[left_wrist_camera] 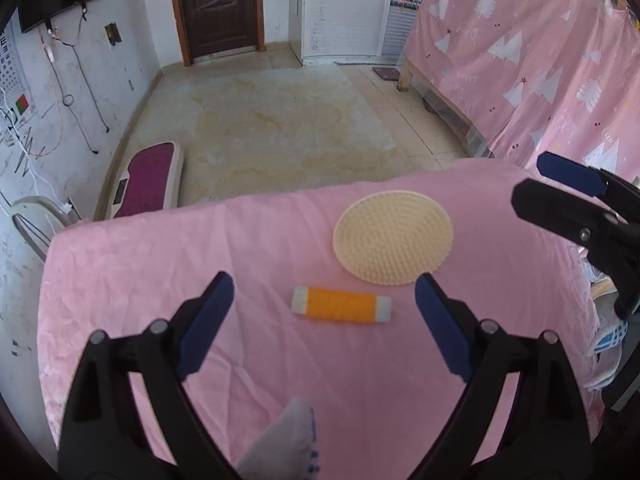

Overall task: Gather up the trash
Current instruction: 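Grasp the orange-and-white tube with the left tool while the right tool grasps the beige mesh mat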

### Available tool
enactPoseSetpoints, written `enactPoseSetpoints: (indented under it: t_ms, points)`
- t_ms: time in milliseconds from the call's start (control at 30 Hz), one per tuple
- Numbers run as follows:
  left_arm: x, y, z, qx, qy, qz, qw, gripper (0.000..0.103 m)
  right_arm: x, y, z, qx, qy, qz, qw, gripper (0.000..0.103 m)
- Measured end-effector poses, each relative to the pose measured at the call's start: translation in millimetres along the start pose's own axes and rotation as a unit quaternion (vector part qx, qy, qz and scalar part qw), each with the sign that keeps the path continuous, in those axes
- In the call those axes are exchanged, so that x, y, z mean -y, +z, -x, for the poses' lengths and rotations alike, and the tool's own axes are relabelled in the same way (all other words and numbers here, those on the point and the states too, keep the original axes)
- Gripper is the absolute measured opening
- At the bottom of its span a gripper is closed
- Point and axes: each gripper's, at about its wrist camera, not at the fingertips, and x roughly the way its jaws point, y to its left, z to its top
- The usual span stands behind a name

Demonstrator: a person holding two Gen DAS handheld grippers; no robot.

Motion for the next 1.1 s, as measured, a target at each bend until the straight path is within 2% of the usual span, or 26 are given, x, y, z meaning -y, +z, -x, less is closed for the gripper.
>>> enactPoseSetpoints:
  t_ms: [300,600,833,933,1033,1100]
  points:
    - [11.2,-0.5,-18.7,-0.011,-0.014,-0.027,0.9995,0.088,-8.9,2.9,-33.1,-0.024,0.016,-0.003,1.0,0.072]
    - [8.1,-0.5,-34.4,-0.013,0.008,-0.033,0.9994,0.087,-21.2,6.6,-66.9,-0.052,0.048,0.006,0.997,0.072]
    - [14.0,-4.8,-30.3,0.001,-0.002,-0.052,0.9986,0.058,-23.6,7.3,-84.7,-0.072,0.074,-0.004,0.995,0.072]
    - [14.3,-8.1,-29.0,0.002,-0.005,-0.056,0.9984,0.056,-21.4,6.0,-87.7,-0.077,0.08,-0.009,0.994,0.072]
    - [12.7,-10.5,-27.2,0.003,-0.011,-0.058,0.9983,0.055,-20.2,6.0,-87.8,-0.078,0.081,-0.012,0.994,0.058]
    - [14.4,-12.1,-26.1,0.002,-0.014,-0.058,0.9982,0.055,-18.7,5.8,-86.9,-0.08,0.086,-0.016,0.993,0.044]
